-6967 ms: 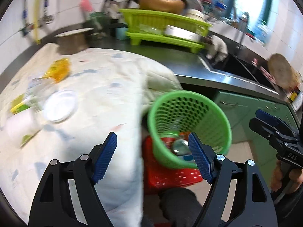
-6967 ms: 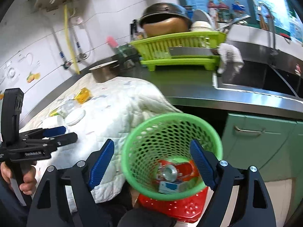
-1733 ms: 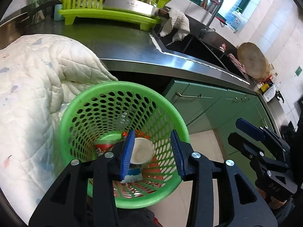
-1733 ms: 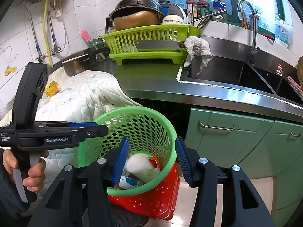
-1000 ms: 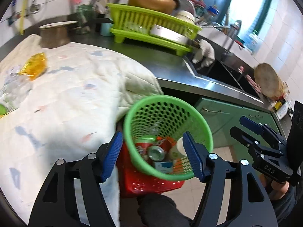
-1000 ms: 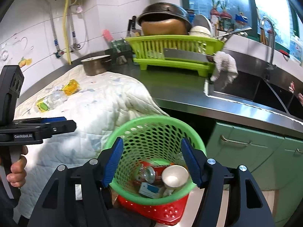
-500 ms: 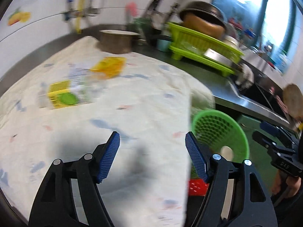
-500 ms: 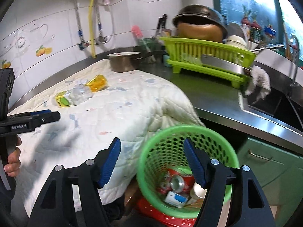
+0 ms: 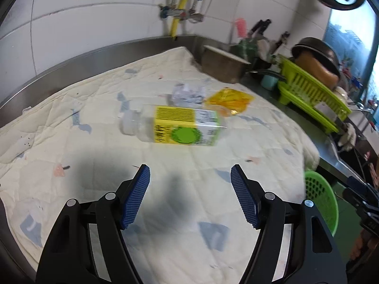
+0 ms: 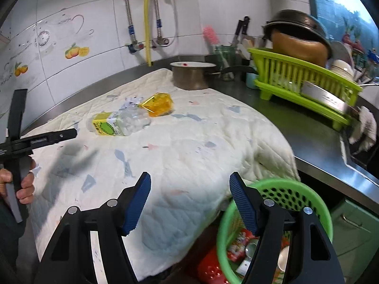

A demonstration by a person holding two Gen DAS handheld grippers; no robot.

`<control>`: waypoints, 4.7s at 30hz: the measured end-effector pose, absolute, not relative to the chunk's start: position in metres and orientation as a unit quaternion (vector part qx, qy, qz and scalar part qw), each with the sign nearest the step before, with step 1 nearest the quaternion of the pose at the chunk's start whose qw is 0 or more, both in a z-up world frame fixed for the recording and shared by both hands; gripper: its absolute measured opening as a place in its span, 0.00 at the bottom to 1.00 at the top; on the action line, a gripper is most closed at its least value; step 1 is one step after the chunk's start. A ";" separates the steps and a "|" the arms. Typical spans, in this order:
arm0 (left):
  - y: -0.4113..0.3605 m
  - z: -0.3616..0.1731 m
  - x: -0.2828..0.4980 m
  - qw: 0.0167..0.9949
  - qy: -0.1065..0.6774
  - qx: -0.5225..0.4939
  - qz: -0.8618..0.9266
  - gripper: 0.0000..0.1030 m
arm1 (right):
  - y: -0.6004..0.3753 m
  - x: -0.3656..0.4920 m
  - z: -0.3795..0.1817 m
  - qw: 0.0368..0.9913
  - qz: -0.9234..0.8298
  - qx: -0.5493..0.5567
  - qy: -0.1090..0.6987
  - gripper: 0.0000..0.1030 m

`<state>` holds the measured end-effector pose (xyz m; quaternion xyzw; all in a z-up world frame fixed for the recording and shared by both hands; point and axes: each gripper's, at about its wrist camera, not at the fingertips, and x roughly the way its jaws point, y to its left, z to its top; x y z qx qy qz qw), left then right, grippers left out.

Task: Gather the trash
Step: 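Move the right tool back over the mat to the clear plastic bottle, then grasp the clear bottle with yellow label with the right tool, then grasp the clear plastic sheet with the left tool while the right tool carries the bottle, then drop the bottle and the clear plastic into the green basket with both tools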

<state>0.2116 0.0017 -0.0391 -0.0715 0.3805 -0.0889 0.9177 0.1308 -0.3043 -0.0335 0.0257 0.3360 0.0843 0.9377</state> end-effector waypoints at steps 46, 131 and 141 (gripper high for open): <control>0.112 -0.069 0.210 0.925 0.341 -0.153 0.061 0.69 | -0.039 0.358 -0.061 0.781 0.383 -0.287 0.401 0.65; -0.086 -0.073 0.313 0.907 0.390 0.014 -0.161 0.00 | -0.449 0.121 -0.181 0.861 -0.024 0.061 0.504 0.42; -0.113 -0.038 0.250 0.905 0.364 0.009 -0.220 0.00 | -0.456 0.094 -0.147 0.883 -0.033 0.063 0.464 0.57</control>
